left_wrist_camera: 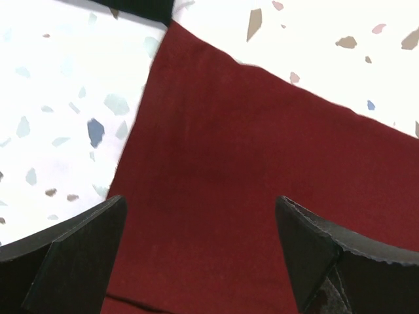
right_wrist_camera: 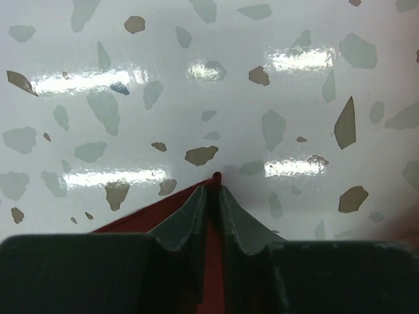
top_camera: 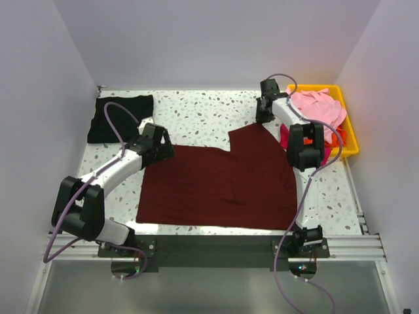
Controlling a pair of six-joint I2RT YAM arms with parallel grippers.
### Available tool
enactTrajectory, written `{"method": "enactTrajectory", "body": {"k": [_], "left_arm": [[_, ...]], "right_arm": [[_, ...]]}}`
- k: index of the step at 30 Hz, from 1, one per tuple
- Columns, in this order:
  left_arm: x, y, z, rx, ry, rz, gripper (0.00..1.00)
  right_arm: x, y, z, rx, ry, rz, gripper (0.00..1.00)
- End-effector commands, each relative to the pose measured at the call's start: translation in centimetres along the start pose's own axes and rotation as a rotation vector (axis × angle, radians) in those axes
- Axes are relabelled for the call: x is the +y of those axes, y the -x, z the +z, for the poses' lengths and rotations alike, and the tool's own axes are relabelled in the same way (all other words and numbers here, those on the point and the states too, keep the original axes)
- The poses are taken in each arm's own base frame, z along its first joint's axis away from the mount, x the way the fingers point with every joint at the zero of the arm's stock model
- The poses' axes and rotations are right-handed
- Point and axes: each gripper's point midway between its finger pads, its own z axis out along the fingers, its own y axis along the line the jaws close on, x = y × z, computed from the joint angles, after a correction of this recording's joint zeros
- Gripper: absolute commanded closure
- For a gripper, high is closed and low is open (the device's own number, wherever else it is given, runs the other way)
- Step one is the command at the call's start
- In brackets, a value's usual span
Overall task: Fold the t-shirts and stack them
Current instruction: Fold the tshirt
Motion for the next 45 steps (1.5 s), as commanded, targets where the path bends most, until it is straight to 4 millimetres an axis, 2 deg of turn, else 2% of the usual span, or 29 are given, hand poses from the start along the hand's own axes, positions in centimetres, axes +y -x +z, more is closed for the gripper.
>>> {"method": "enactTrajectory", "body": {"k": [1,2,4,5,9,12,17,22,30,34,39,45], "left_arm": [[0.6,2.4,0.9,-0.037,0.045,0.009,0.0],[0.2,3.6,1.0,-0.056,0.043,0.003,0.0],[0.3,4.1,2.1,-0.056,0.068,0.022,0.0],[-0.3,5.3,2.2,-0.079,0.059,0.018,0.0],[0.3,6.0,4.8,-0.062,0.138,0.025,0.02],[0.8,7.1,6.2,-0.077,0.158,-0.021,0.08],[1.4,8.0,7.8,-0.083,0.175,-0.052,0.2],[1.3,7.8,9.8,-0.066,0.185,-0.051,0.32],[1.8,7.4,11.9,-0.048,0.225,-0.042,0.44],[2.5,7.6,12.2,-0.047,0.255,-0.038,0.49],[2.7,7.6,12.2,-0.048,0.265,-0.04,0.52],[2.8,6.9,12.8,-0.027,0.265,-0.032,0.69]], "right_arm": [[-0.5,0.5,-0.1,-0.006,-0.03,0.005,0.87],[-0.4,0.6,-0.3,-0.009,-0.024,0.005,0.92],[-0.2,0.8,-0.9,-0.019,-0.014,0.009,1.0],[-0.3,0.8,-1.0,-0.019,-0.014,0.008,1.0],[-0.3,0.3,-2.1,-0.018,-0.002,0.007,1.0],[-0.1,0.2,-3.1,-0.028,0.015,0.01,1.0],[-0.1,-0.2,-3.6,-0.022,0.03,0.008,1.0],[0.4,-0.2,-4.1,-0.023,0.056,0.014,1.0],[0.6,-0.9,-4.1,-0.007,0.075,0.019,1.0],[0.5,-1.1,-4.3,-0.01,0.075,0.018,1.0],[0.6,-1.2,-4.6,-0.01,0.082,0.016,1.0],[0.7,-1.2,-4.8,-0.009,0.092,0.021,1.0]]}}
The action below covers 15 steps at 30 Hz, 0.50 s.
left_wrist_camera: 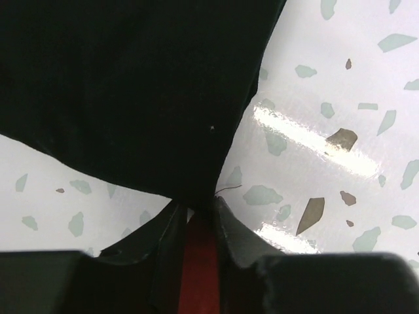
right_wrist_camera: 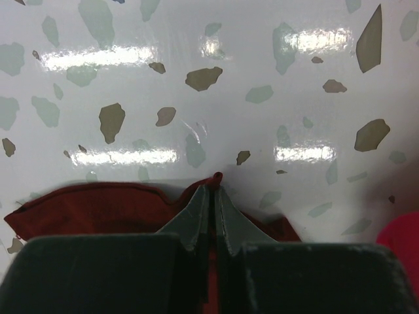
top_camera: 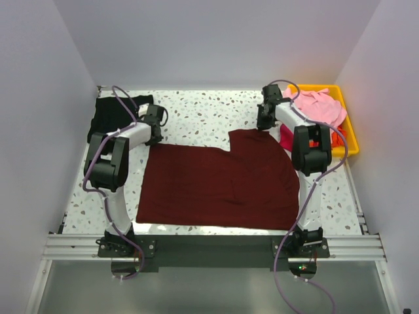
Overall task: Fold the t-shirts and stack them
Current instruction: Fold the tshirt
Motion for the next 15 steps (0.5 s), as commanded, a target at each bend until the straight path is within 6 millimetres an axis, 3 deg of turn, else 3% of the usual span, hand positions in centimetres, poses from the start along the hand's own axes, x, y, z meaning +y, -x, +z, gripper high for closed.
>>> {"method": "enactTrajectory", "body": {"k": [1,8,15], "left_arm": [[0.0,1.1,0.6,-0.028,0.011,-0.005,0.74],[-0.5,1.0,1.0,-0.02,-0.006,0.014,0.99],[-0.5,2.0,-0.5,-0.055,-0.039,-0.003,1.0]], "right_arm": [[0.8,2.0,-2.8,-0.065,0.04,0.011,1.0],[1.1,2.3,-4.3,-0.083,0.051,0.016,1.0],[0.8,2.4,-7.9,-0.126,0.056,0.022,1.0]]}}
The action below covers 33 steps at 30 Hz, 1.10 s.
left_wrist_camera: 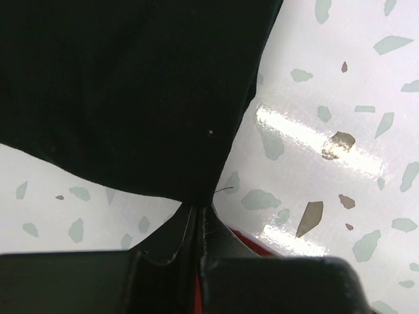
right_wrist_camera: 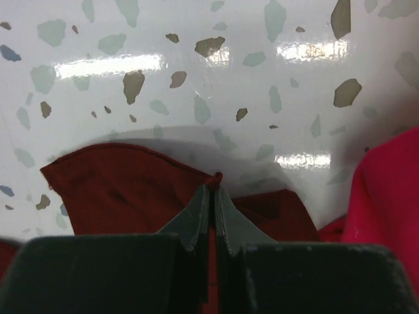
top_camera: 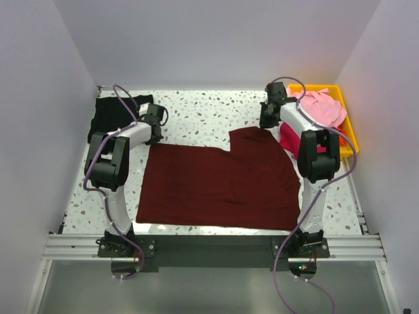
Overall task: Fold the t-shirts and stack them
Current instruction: Fold the tshirt
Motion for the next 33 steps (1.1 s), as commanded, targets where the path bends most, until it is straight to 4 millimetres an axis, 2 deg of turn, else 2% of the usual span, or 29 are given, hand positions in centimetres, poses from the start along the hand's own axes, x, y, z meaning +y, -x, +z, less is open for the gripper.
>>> {"method": "enactTrajectory", "body": {"k": [1,3,4,6,7,8,9,10,11,12,14,15,16,23,28,33], "left_arm": [[-0.4,2.0,-1.0,-0.059,-0.046,-0.028,1.0],[-0.3,2.0,-1.7,-0.069,-0.064,-0.034,1.0],[-0.3,2.6,-2.3,-0.087,-0.077,-0.046,1.0],[0.2,1.9,-2.5,-0.082,-0.075,-0.048,1.0],[0.3,1.8,-2.7,-0.083,-0.076,-0.049,1.0],[0.4,2.1,-3.2,-0.093,-0.083,-0.056,1.0],[0.8,1.4,-3.3,-0.085,-0.082,-0.052,1.0],[0.9,1.6,-3.8,-0.095,-0.091,-0.058,1.0],[1.3,0.7,-3.8,-0.082,-0.091,-0.055,1.0],[1.3,0.7,-4.1,-0.09,-0.099,-0.06,1.0],[1.7,0.6,-4.8,-0.097,-0.107,-0.07,1.0],[2.0,-0.1,-4.8,-0.088,-0.105,-0.068,1.0],[2.1,-0.3,-5.0,-0.086,-0.109,-0.069,1.0],[4.0,-2.9,-5.8,-0.054,-0.087,-0.06,1.0],[5.2,-3.6,-6.8,-0.063,-0.08,-0.067,1.0],[6.7,-4.3,-7.4,-0.066,-0.039,-0.061,1.0]], "right_arm": [[0.9,2.4,-4.8,-0.101,0.045,0.012,1.0],[0.6,1.7,-5.9,-0.105,0.045,0.012,1.0],[0.2,0.5,-5.8,-0.085,0.038,0.009,1.0],[-0.1,0.0,-7.0,-0.093,0.035,0.001,1.0],[-0.4,-1.1,-6.9,-0.071,0.026,-0.002,1.0],[-0.6,-1.1,-7.9,-0.087,0.024,-0.006,1.0],[-0.8,-1.5,-8.2,-0.085,0.02,-0.009,1.0],[-1.0,-2.7,-8.1,-0.065,0.015,-0.011,1.0],[-1.2,-3.0,-8.4,-0.066,0.016,-0.013,1.0],[-1.2,-3.1,-9.3,-0.079,0.02,-0.014,1.0],[-1.5,-4.5,-9.7,-0.059,0.018,-0.014,1.0],[-1.6,-4.6,-10.6,-0.071,0.018,-0.015,1.0],[-1.9,-5.6,-10.7,-0.053,0.013,-0.014,1.0],[-2.9,-9.0,-13.6,-0.036,0.002,-0.014,1.0],[-4.1,-12.1,-15.0,-0.001,-0.031,-0.011,1.0],[-4.4,-14.3,-17.2,-0.002,-0.021,0.006,1.0]]}}
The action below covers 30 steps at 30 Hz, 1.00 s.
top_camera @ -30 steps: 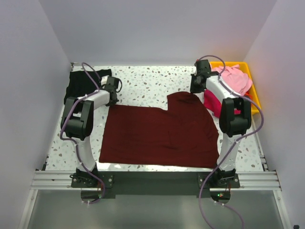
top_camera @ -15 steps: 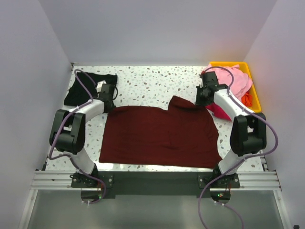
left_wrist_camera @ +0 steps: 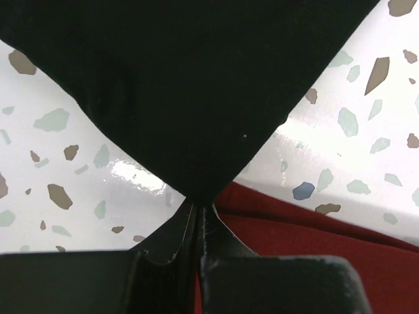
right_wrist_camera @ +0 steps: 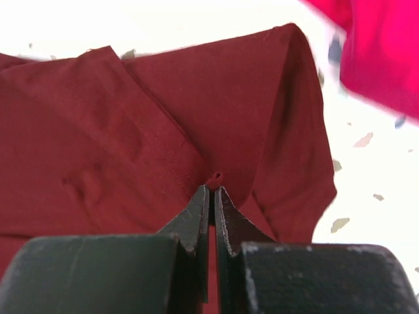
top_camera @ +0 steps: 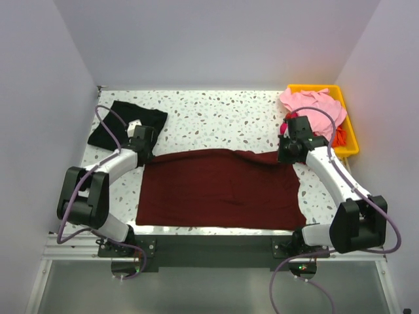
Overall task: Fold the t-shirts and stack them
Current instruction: Fold the tshirt
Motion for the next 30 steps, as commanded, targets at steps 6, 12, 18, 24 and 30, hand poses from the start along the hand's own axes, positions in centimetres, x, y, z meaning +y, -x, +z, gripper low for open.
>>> {"method": "enactTrajectory", "body": {"k": [6,12,18,24,30], "left_arm": [[2.2,0.5,-1.4,-0.051,0.06,-0.031,1.0],[2.6,0.9,-2.7,-0.081,0.044,-0.06,1.0],[3.0,0.4,-3.7,-0.082,0.032,-0.081,1.0],[3.6,-0.7,-4.4,-0.064,0.026,-0.09,1.0],[4.2,-1.2,-5.3,-0.064,0.02,-0.101,1.0]], "right_arm": [[-1.1,-4.2,-3.3,0.023,-0.02,0.028,1.0],[-1.7,-5.0,-4.7,0.016,-0.035,0.046,1.0],[-1.9,-5.6,-5.9,0.013,-0.038,0.051,1.0],[-2.1,-6.4,-6.1,0.023,-0.038,0.061,1.0],[-2.2,-6.4,-6.6,0.019,-0.047,0.067,1.0]]}}
